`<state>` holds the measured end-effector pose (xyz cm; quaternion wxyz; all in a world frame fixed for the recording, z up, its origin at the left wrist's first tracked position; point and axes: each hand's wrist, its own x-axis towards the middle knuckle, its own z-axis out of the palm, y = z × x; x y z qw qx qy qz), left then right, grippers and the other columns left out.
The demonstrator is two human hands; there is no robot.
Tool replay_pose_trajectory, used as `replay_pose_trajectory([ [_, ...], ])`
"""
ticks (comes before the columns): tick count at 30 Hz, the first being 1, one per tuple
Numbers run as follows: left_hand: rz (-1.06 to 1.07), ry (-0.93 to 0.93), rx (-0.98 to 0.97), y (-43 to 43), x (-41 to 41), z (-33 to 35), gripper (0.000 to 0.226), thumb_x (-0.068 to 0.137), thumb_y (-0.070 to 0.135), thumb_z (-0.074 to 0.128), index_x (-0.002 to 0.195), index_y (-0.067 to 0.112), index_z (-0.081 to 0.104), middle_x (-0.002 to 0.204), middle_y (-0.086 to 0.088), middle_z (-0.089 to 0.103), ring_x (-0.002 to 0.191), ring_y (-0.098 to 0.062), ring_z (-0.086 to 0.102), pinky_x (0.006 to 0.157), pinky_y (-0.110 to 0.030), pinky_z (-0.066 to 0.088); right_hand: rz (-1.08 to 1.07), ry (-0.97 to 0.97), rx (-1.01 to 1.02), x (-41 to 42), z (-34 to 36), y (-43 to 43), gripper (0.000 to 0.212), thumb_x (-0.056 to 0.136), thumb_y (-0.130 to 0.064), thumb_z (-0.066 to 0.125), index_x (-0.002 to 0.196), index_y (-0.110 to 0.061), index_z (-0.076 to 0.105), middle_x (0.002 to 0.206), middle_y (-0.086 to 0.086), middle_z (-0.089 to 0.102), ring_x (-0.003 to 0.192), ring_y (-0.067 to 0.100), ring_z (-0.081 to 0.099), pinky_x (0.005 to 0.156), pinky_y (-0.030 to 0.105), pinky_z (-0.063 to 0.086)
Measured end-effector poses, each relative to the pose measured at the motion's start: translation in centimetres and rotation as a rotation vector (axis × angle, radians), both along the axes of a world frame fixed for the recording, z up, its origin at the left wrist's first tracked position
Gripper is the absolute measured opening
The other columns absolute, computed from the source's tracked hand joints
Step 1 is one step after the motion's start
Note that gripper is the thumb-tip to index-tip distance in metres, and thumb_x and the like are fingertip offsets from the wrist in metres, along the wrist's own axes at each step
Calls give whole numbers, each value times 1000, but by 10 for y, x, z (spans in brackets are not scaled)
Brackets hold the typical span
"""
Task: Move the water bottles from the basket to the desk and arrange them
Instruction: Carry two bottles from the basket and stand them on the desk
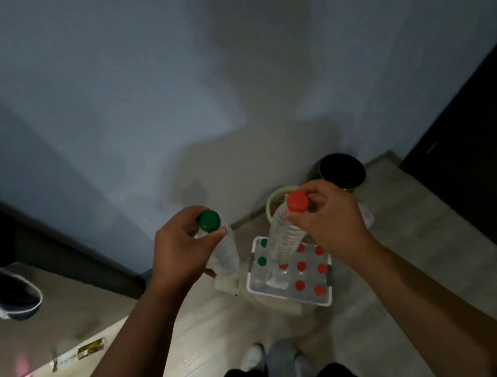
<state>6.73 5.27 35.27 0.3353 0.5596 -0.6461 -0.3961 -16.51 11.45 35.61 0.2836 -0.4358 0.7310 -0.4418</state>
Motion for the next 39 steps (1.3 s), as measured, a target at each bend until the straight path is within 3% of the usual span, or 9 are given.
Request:
replay_pose_trajectory([
  [3, 60, -14, -36, 14, 0, 10, 28, 72, 16, 82, 93, 27, 68, 89, 11, 70, 84, -7, 67, 73, -24, 53, 79, 24, -10, -3, 6, -2, 33, 64, -20, 86, 79, -36, 62, 81, -14, 70, 78, 1, 67, 74, 26, 56],
  [9, 292, 167, -19, 48, -3, 24, 29, 66, 7, 85, 77, 28, 69, 74, 8, 72, 68, -8, 67, 66, -28, 54, 232, -12, -12, -1, 21, 3, 32, 67, -21, 86, 90, -30, 65, 85, -16, 70, 81, -2, 67, 78, 26, 58],
  [12, 387, 259, -15, 66, 5, 32, 29, 65, 5, 85, 78, 27, 71, 78, 2, 74, 71, -13, 68, 67, -33, 55, 319, -37, -27, 6, 28, 7, 28, 69, -19, 84, 87, -29, 66, 82, -14, 71, 78, 1, 68, 76, 32, 60],
  [17, 498, 294, -89, 96, 24, 47, 32, 65, -3, 83, 85, 18, 70, 77, 0, 73, 70, -7, 66, 68, -21, 53, 439, -93, -55, 30, 40, 5, 29, 68, -14, 83, 90, -27, 69, 85, -12, 73, 82, 3, 69, 82, 38, 59],
  [22, 640, 277, -118, 121, 57, 58, 32, 66, -4, 83, 91, 10, 69, 75, 3, 71, 62, -2, 64, 56, -14, 49, 589, -63, -75, 69, 53, 3, 31, 68, -19, 84, 92, -31, 68, 88, -14, 72, 84, -1, 68, 83, 31, 58],
  [29, 742, 176, -167, 156, 120, 69, 29, 66, -1, 83, 82, 19, 70, 73, 13, 72, 64, 4, 64, 62, -11, 49, 781, -86, -88, 148, 71, 0, 31, 68, -14, 85, 91, -26, 69, 85, -13, 72, 80, -4, 68, 75, 14, 53],
  [33, 840, 171, -175, 171, 171, 72, 32, 64, 2, 85, 85, 22, 71, 78, 12, 74, 69, 0, 67, 67, -17, 54, 854, -82, -86, 207, 76, 2, 33, 68, -12, 86, 87, -30, 66, 83, -15, 71, 79, -6, 67, 71, 8, 50],
  [39, 949, 160, -185, 192, 257, 75, 35, 62, 2, 86, 81, 26, 70, 79, 15, 72, 68, 1, 65, 64, -16, 53, 919, -96, -89, 304, 77, 6, 34, 67, -10, 86, 85, -31, 65, 83, -14, 72, 79, -6, 66, 71, 9, 49],
])
